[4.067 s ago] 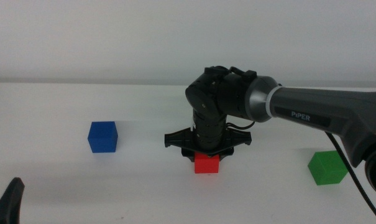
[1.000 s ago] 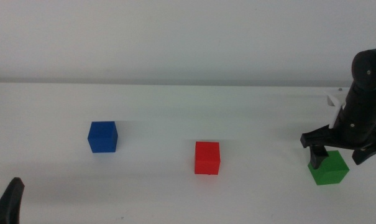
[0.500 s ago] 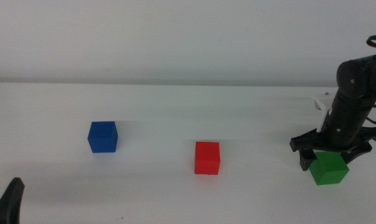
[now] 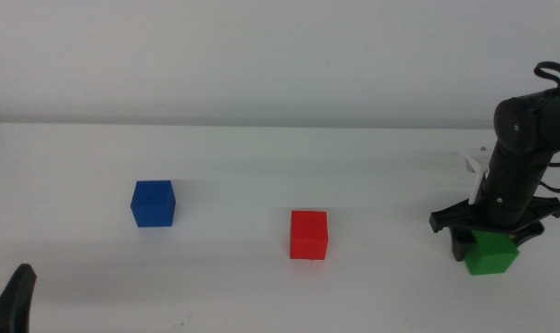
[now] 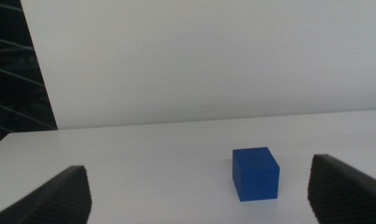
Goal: Stack red cubes first, then green, then blue cubes in a specific spot.
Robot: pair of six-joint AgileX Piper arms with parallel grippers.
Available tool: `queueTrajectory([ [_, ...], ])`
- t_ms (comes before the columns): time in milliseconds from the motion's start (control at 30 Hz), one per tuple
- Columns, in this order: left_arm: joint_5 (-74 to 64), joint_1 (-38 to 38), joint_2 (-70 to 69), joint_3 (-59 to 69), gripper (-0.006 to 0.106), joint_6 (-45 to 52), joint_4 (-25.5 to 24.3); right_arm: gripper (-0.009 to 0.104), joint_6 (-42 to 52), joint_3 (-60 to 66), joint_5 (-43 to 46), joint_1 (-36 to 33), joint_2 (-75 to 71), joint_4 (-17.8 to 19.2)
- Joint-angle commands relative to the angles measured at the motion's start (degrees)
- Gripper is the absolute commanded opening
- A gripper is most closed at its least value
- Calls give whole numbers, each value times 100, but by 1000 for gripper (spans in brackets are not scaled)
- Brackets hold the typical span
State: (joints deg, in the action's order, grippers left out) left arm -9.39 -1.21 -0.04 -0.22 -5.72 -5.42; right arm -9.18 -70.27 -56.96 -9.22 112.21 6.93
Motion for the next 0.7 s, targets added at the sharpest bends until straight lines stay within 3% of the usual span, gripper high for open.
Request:
queueTrajectory([
  [0, 92, 2, -204, 235, 94, -16, 6, 51, -137, -18, -54, -49, -1, 42],
  [100, 92, 2, -204, 235, 94, -16, 6, 28, -377, -80, -189, -209, -79, 78],
  [167, 92, 2, -204, 235, 94, -16, 6, 23, -659, -282, -444, -407, -236, 126],
  [300, 92, 2, -204, 235, 94, -16, 6, 24, -1618, -1090, -1040, -1053, -459, 267],
  [667, 92, 2, -204, 235, 94, -27, 6, 24, -1896, -3903, -1860, -2584, 938, 109],
])
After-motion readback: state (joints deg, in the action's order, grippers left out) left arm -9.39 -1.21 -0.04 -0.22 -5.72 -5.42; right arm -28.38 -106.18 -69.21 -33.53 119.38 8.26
